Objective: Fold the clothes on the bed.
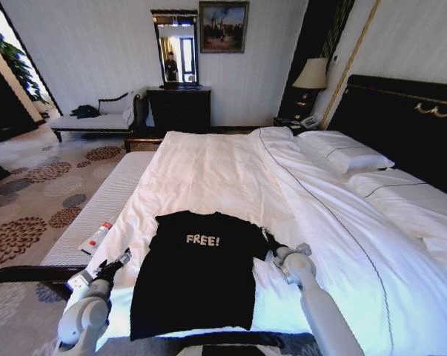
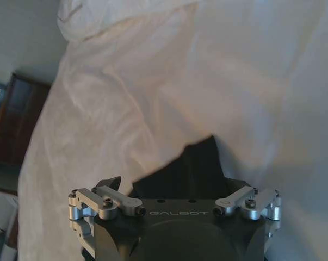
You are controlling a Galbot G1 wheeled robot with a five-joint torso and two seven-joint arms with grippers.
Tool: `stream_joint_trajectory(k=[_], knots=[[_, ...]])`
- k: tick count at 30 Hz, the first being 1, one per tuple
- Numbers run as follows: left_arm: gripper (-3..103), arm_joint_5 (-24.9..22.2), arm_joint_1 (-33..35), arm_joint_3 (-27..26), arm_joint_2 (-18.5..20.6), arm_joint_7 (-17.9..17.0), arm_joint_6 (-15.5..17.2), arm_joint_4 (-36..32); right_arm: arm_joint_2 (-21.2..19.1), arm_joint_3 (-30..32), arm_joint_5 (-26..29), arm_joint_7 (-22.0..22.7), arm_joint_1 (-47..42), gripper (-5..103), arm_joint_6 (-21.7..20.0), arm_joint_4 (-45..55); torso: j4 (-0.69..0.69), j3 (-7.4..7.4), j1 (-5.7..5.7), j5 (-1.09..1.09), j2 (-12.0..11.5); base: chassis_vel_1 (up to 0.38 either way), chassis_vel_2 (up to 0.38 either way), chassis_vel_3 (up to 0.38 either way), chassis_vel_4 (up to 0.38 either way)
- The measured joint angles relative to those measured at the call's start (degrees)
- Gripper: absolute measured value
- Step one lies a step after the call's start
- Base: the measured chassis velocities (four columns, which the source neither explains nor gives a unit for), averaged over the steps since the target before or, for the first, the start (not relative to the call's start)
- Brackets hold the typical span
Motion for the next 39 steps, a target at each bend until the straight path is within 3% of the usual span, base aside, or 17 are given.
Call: stream_joint_trajectory(k=[12,23,35,38,39], knots=[[100,1.0,-0.2,0.7,-1.3,0.0,0.1,0.0,-0.7,4.5,5.2,-2.2,0.4,100,2.4,2.4,-0.01,0.0,0.0,0.0,0.0,0.0,0.0,0.0,0.0],[100,1.6,0.0,1.0,-2.0,0.0,0.1,-0.3,-2.0,5.0,0.4,-1.6,-1.9,100,1.5,1.0,-0.01,0.0,0.0,0.0,0.0,0.0,0.0,0.0,0.0],[100,1.9,0.7,0.8,-2.3,0.0,0.0,-0.9,-1.2,2.8,1.2,-0.6,-1.3,103,-1.5,-1.0,-0.01,0.0,0.0,0.0,0.0,0.0,0.0,0.0,0.0],[100,1.9,0.7,0.6,-2.2,0.0,0.0,-0.9,-0.9,2.5,1.3,-1.2,-0.8,89,-1.4,-1.5,0.0,0.0,-0.01,0.0,0.0,0.0,0.0,0.0,0.0],[100,1.9,0.7,0.6,-2.2,0.0,0.0,-0.9,-0.8,2.4,1.3,-1.4,-0.7,89,-1.3,-1.8,0.0,0.0,-0.01,-0.01,0.0,0.0,0.0,0.0,0.0]])
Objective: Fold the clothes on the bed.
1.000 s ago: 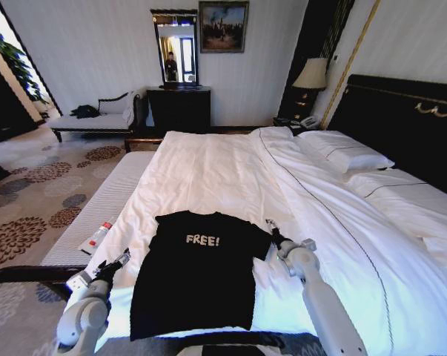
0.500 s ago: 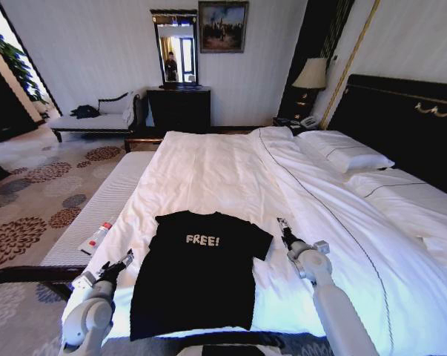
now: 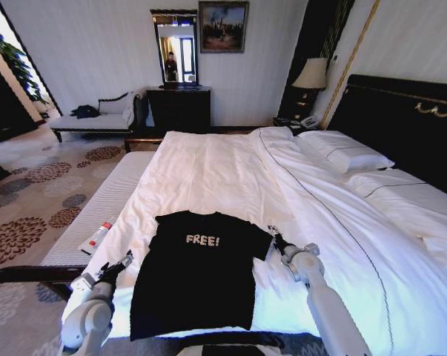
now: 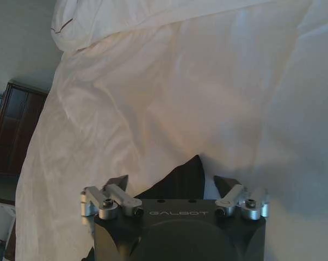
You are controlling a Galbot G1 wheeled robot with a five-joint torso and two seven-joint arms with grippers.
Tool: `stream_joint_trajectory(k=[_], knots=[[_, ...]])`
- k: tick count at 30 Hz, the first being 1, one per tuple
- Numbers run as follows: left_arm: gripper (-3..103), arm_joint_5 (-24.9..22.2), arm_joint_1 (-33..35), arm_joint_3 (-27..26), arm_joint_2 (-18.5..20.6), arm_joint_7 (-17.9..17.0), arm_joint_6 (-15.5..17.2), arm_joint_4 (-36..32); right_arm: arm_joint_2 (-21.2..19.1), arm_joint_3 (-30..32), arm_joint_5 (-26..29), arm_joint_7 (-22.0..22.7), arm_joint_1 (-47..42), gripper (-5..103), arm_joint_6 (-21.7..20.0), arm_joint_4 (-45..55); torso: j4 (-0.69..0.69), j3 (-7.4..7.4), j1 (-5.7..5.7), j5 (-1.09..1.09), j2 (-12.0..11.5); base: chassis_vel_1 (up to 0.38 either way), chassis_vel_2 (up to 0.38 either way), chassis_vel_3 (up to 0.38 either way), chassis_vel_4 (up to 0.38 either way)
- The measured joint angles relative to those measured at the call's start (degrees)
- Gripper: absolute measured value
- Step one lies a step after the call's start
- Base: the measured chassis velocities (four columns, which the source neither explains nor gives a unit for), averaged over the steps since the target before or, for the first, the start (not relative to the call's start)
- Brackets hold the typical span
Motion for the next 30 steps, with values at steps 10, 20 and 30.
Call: stream_joint_trajectory(k=[10,20,30], knots=[[100,0.1,-0.5,0.2,-0.3,0.0,-0.1,0.6,0.3,-0.1,-0.4,-1.0,0.7,51,0.8,-0.9,0.0,0.0,0.0,0.0,0.0,0.0,0.0,0.0,0.0],[100,0.1,-0.8,0.2,-0.2,0.0,-0.2,1.0,0.5,-0.3,-1.5,-1.3,0.6,19,0.8,-1.1,0.0,0.0,0.0,0.0,0.0,0.0,0.0,0.0,0.0],[100,-0.1,-1.2,0.4,0.0,0.0,-0.2,1.4,0.3,0.7,-3.2,-1.1,-1.3,0,1.4,0.7,0.0,0.0,-0.01,0.0,0.0,0.0,0.0,0.0,0.0]])
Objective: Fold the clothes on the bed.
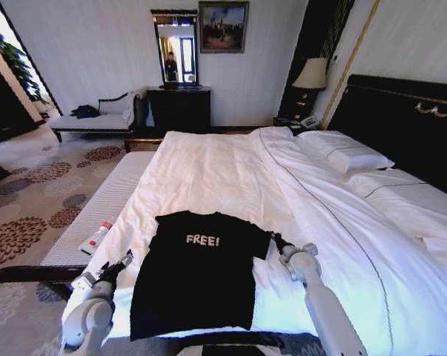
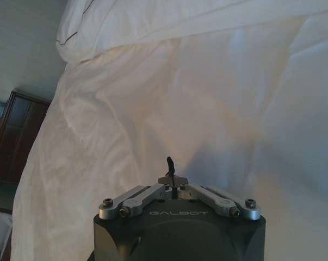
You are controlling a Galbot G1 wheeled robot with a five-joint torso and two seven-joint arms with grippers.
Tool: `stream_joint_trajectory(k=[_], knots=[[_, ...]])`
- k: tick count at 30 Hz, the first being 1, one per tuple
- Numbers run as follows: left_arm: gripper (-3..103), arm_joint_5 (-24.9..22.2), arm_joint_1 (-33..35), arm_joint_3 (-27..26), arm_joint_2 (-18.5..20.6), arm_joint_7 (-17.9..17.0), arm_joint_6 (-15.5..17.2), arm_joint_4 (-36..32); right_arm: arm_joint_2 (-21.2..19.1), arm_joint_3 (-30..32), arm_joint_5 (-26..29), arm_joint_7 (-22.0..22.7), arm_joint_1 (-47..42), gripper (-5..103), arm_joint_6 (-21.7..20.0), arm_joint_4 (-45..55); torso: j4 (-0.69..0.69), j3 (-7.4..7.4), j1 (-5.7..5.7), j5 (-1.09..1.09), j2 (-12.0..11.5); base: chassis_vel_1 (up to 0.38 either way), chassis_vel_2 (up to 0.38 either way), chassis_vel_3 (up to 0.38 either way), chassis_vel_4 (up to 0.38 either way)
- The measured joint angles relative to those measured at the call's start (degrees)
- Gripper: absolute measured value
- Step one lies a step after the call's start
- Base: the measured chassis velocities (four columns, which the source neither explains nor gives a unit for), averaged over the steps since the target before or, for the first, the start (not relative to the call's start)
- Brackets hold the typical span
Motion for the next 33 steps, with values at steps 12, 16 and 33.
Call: stream_joint_trajectory(k=[12,16,33], knots=[[100,-0.3,-0.7,0.4,0.5,0.0,0.0,0.6,0.7,1.1,-3.5,0.0,-3.5,10,0.0,2.6,-0.01,0.0,0.0,0.0,0.0,0.0,0.0,0.0,0.0],[100,-0.5,-0.9,0.4,1.0,0.0,0.0,0.8,0.8,1.1,-4.0,0.1,-3.8,21,0.0,3.6,0.0,0.0,0.0,0.0,0.0,0.0,0.0,0.0,0.0],[100,-2.1,-0.6,-0.6,3.1,-0.1,0.0,0.5,-15.7,-15.6,-11.0,-4.4,11.1,82,-3.2,-1.5,0.0,0.01,0.02,0.01,0.0,0.0,0.0,0.0,0.0]])
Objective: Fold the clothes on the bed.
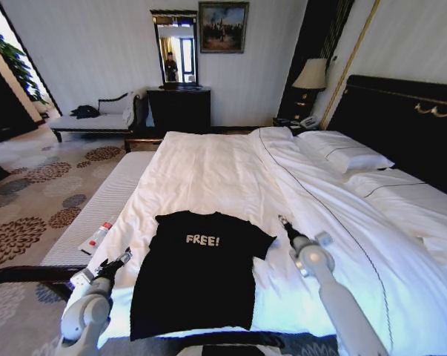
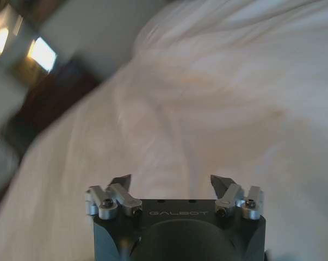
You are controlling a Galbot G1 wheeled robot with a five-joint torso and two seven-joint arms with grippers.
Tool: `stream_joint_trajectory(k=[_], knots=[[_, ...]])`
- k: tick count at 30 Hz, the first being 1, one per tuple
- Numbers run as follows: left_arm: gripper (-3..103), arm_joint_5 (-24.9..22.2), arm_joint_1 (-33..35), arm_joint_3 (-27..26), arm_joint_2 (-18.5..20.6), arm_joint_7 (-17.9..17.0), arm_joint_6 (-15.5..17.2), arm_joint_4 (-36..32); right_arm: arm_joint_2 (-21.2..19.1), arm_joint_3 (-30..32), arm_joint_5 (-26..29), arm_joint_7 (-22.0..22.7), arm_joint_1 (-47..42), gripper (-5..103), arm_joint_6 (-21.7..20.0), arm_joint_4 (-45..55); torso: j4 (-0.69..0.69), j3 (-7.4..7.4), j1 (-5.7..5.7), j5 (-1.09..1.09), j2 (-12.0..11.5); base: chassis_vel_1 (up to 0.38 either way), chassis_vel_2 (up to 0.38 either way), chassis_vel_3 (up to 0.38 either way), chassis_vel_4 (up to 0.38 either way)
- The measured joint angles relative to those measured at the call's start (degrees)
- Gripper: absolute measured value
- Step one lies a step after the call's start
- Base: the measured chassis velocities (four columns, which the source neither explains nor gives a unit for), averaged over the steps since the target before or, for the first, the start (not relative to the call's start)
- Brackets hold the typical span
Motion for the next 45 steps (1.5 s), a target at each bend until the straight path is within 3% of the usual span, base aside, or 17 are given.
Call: stream_joint_trajectory(k=[3,9,11,13,14,16,22,33,36,41,45], knots=[[100,-0.8,0.1,-0.4,0.1,-0.2,0.2,-1.1,-1.7,-10.9,-2.7,-2.1,7.5,96,-3.3,-5.4,0.0,0.0,0.0,-0.03,0.0,0.0,0.0,0.0,0.0],[100,-1.0,0.3,-0.7,-0.5,-0.4,0.4,-2.3,0.4,-24.3,-8.7,-3.8,18.2,100,-4.3,-13.1,0.02,0.0,0.0,-0.03,0.0,0.0,0.0,0.0,0.0],[100,-1.0,0.3,-0.7,-0.6,-0.4,0.4,-2.4,0.7,-25.4,-9.9,-4.4,19.0,100,-4.0,-14.1,0.02,0.0,0.0,-0.01,0.0,0.0,0.0,0.0,0.0],[100,-1.1,0.3,-0.8,-0.8,-0.5,0.4,-2.7,2.2,-28.9,-15.7,-8.6,22.1,100,-1.8,-18.3,0.01,0.0,0.0,0.0,0.0,0.0,0.0,0.0,0.0],[100,-1.1,0.3,-0.8,-0.8,-0.5,0.4,-2.7,2.2,-28.9,-15.7,-8.6,22.1,100,-1.8,-18.3,0.01,0.0,0.0,0.0,0.0,0.0,0.0,0.0,0.0],[100,-1.5,0.3,-1.5,-0.6,-0.5,0.4,-2.8,3.5,-33.5,-20.2,-16.4,27.0,100,-0.8,-24.8,-0.02,-0.01,0.0,-0.03,0.0,0.0,0.0,0.0,0.0],[100,-1.7,-0.4,-1.4,-0.5,-0.5,0.4,-2.0,5.9,-35.4,-20.3,-19.6,29.9,100,-1.3,-30.2,0.0,0.0,0.0,-0.01,0.0,0.0,0.0,0.0,0.0],[100,-1.8,-0.3,-1.5,-0.1,-0.6,0.4,-1.9,6.4,-35.3,-20.4,-22.3,29.9,103,-2.5,-34.5,0.0,-0.01,-0.01,0.0,0.0,0.0,0.0,0.0,0.0],[100,-1.8,-0.1,-1.5,-0.2,-0.6,0.4,-2.0,6.2,-34.8,-20.4,-23.4,29.4,90,-2.3,-34.6,0.0,-0.01,-0.01,0.0,0.0,0.0,0.0,0.0,0.0],[100,-1.8,0.1,-1.5,-0.3,-0.6,0.3,-2.1,6.0,-34.5,-20.3,-24.1,29.1,80,-2.2,-34.3,-0.01,-0.01,-0.02,0.0,0.0,0.0,0.0,0.0,0.0],[100,-1.7,0.3,-1.6,-0.4,-0.6,0.3,-2.4,5.6,-34.3,-20.3,-24.2,28.9,58,-2.1,-33.9,0.0,-0.01,-0.01,0.0,0.0,0.0,0.0,0.0,0.0]])
